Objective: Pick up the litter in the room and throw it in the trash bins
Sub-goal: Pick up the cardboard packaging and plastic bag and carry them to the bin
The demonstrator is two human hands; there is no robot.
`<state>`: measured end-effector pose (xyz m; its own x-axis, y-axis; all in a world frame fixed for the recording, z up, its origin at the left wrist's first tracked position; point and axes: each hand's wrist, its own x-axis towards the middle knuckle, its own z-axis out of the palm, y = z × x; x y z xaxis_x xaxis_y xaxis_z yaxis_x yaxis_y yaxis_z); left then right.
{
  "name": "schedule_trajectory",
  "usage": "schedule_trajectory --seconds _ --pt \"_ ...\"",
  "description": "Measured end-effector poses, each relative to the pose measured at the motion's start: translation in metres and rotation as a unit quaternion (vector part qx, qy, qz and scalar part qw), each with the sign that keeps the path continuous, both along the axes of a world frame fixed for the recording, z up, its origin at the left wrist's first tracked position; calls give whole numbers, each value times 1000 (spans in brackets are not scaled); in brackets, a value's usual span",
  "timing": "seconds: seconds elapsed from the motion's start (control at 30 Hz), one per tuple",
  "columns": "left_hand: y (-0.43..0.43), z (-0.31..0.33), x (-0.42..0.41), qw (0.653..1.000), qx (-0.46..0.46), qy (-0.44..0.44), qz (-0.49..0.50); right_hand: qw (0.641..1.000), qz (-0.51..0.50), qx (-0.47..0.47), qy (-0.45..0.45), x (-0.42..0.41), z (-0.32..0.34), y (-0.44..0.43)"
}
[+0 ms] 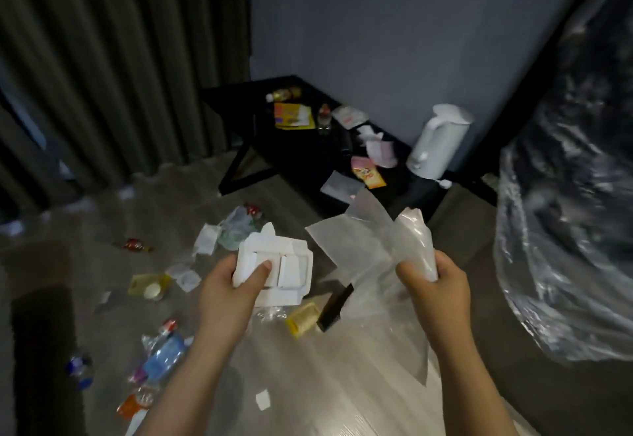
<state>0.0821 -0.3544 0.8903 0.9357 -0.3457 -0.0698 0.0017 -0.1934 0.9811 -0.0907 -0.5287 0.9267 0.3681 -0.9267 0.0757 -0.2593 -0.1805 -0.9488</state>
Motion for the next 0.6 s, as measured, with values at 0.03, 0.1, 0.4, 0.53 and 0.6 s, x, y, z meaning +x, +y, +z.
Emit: schedule_trajectory --seconds 0.03,0.1,0.4,0.53,0.6 --pt "-5 8 2 1000 -8 -5 -25 1000 -25 -2 -10 -9 5 6" --pt "-16 21 -2 996 -23 -19 -80 997 -77 -5 -9 -31 10 18" --pt "-91 46 -123 927 -41 0 -373 940 -340 -26 23 -195 31 68" --pt "-108 58 -207 879 -52 -17 -473 885 -464 -27 4 -281 36 107" --pt "-113 62 -252 855 -59 -30 -514 857 -514 -32 1 -323 37 128"
